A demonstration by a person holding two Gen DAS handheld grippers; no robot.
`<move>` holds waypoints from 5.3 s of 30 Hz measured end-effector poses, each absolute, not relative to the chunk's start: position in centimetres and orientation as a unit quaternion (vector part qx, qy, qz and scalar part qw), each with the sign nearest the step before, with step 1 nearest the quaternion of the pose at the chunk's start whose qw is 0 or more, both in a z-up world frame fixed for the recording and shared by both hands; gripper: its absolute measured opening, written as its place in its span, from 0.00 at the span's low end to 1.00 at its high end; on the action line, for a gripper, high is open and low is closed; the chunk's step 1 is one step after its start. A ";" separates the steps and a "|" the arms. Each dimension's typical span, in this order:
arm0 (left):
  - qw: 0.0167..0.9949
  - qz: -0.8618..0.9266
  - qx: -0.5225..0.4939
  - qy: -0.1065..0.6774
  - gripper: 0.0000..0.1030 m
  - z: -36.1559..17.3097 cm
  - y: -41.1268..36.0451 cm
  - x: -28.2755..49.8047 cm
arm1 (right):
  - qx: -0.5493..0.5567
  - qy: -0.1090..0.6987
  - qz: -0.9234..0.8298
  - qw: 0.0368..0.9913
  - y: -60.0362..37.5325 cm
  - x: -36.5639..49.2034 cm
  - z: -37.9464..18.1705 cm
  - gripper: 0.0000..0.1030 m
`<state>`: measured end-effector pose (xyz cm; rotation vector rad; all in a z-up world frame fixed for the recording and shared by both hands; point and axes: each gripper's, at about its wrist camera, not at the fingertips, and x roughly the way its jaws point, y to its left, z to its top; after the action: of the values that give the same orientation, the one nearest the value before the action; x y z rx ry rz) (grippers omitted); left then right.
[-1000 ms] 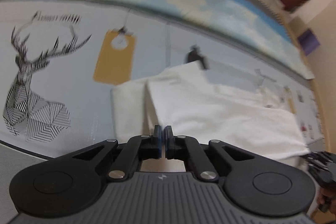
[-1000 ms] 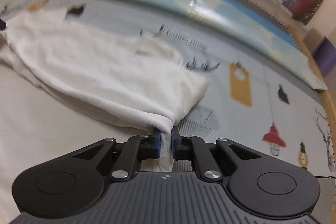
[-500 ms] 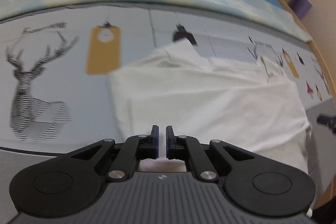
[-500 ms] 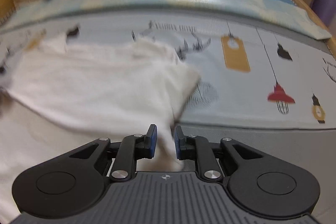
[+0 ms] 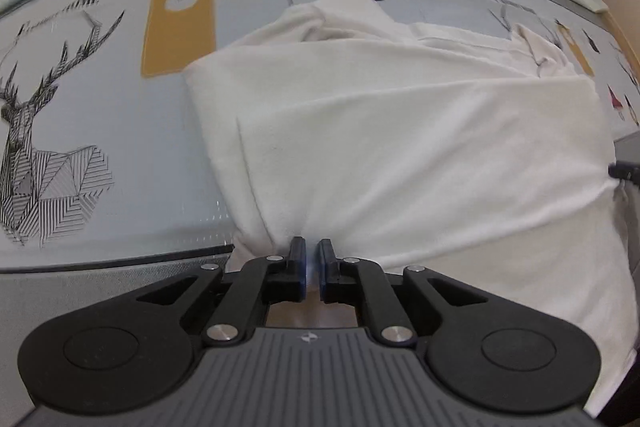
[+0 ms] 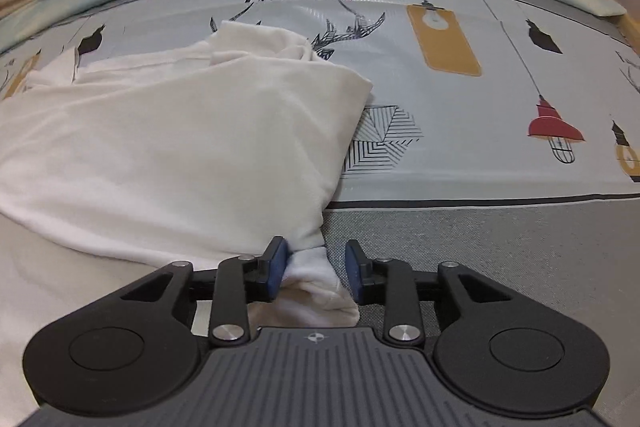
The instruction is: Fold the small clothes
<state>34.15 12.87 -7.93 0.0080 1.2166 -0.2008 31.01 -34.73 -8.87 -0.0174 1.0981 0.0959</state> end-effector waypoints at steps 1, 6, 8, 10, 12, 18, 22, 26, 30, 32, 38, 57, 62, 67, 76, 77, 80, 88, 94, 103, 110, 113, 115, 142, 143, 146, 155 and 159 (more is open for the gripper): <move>0.817 -0.094 -0.001 0.569 0.08 -7.4 12.9 34.1 | -0.003 0.520 0.042 0.853 -34.8 30.8 -8.5 0.32; 0.834 -0.104 -0.050 0.539 0.12 -4.2 13.3 32.8 | -0.019 0.487 0.038 0.872 -34.3 28.7 -5.2 0.32; 0.841 -0.107 -0.044 0.528 0.12 -2.9 12.9 31.7 | -0.019 0.469 0.032 0.883 -34.3 27.2 -3.7 0.33; 0.847 -0.112 -0.039 0.519 0.12 -1.7 12.1 30.3 | -0.004 0.453 0.024 0.891 -34.7 25.3 -2.2 0.33; 0.852 -0.115 -0.035 0.510 0.13 -0.2 11.5 28.6 | 0.003 0.434 0.022 0.901 -34.6 23.0 -0.8 0.33; 0.860 -0.124 -0.055 0.492 0.13 3.4 11.5 21.8 | 0.005 0.394 0.042 0.918 -34.2 15.0 2.2 0.33; 0.862 -0.119 -0.074 0.488 0.13 4.4 11.9 17.1 | 0.025 0.389 0.042 0.920 -34.7 10.7 2.7 0.33; 0.864 -0.107 -0.108 0.481 0.13 4.7 12.7 13.1 | 0.048 0.397 0.041 0.916 -35.3 7.3 2.1 0.33; 0.863 -0.073 -0.111 0.487 0.13 3.5 13.2 10.0 | 0.071 0.413 0.035 0.907 -36.2 5.5 0.9 0.33; 0.855 -0.062 -0.127 0.499 0.13 2.1 13.8 9.0 | 0.079 0.420 0.027 0.904 -36.7 5.0 0.3 0.33; 0.808 -0.049 -0.152 0.567 0.13 -2.9 15.9 8.3 | 0.108 0.474 0.021 0.874 -38.1 5.2 -2.6 0.33; 0.749 -0.040 -0.089 0.655 0.24 -8.4 16.4 6.4 | 0.081 0.600 0.028 0.795 -37.9 5.1 -8.4 0.35; 0.750 -0.045 -0.074 0.656 0.26 -8.6 15.9 6.3 | 0.061 0.603 0.031 0.795 -37.4 5.1 -8.4 0.38; 0.757 -0.057 -0.053 0.649 0.14 -8.5 14.1 5.9 | 0.031 0.605 0.044 0.794 -36.3 4.9 -8.4 0.41; 0.776 -0.082 -0.025 0.625 0.05 -6.6 12.3 5.0 | 0.031 0.596 0.082 0.798 -35.8 4.6 -7.4 0.07; 0.775 -0.079 -0.028 0.626 0.07 -6.7 12.5 4.9 | 0.035 0.594 0.081 0.799 -35.8 4.6 -7.2 0.07; 0.764 -0.066 -0.030 0.641 0.10 -7.4 12.7 5.7 | 0.034 0.600 0.074 0.796 -35.9 4.5 -7.3 0.11; 0.767 -0.069 -0.012 0.638 0.06 -7.5 11.4 6.0 | 0.005 0.614 0.078 0.786 -35.1 4.5 -7.8 0.14; 0.789 -0.085 -0.001 0.608 0.04 -5.3 10.8 5.3 | 0.020 0.592 0.083 0.801 -35.6 4.5 -6.9 0.06; 0.847 -0.107 -0.060 0.517 0.03 2.1 11.5 2.9 | 0.138 0.480 0.098 0.861 -38.7 4.7 -0.8 0.05; 0.868 -0.125 -0.097 0.470 0.03 9.0 13.7 -1.6 | 0.218 0.397 0.113 0.884 -42.5 2.0 5.5 0.05; 0.876 -0.132 -0.116 0.449 0.03 11.1 15.0 -2.5 | 0.248 0.384 0.125 0.881 -44.1 0.3 7.4 0.05; 0.877 -0.130 -0.137 0.443 0.03 11.7 15.8 -1.9 | 0.258 0.374 0.133 0.881 -44.7 -0.3 8.2 0.05; 0.847 0.049 -0.257 0.463 0.11 0.2 19.4 30.9 | 0.294 0.433 0.010 0.852 -43.4 30.9 -2.6 0.07; 0.848 0.050 -0.273 0.452 0.17 0.4 20.1 30.9 | 0.296 0.420 -0.016 0.858 -43.8 31.2 -2.5 0.10; 0.837 0.003 -0.278 0.471 0.19 0.3 20.9 31.3 | 0.306 0.401 -0.011 0.863 -45.0 32.0 -2.5 0.10; 0.833 -0.044 -0.129 0.536 0.29 -2.5 18.8 32.0 | 0.138 0.488 0.124 0.853 -43.3 32.1 -4.5 0.27; 0.838 -0.071 -0.119 0.528 0.42 -3.2 17.4 32.7 | 0.102 0.503 0.150 0.845 -42.5 31.7 -5.3 0.27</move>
<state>32.69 17.44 -3.17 -0.2511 1.1159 -0.1499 31.70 -42.52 -5.33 0.2152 1.0616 0.3157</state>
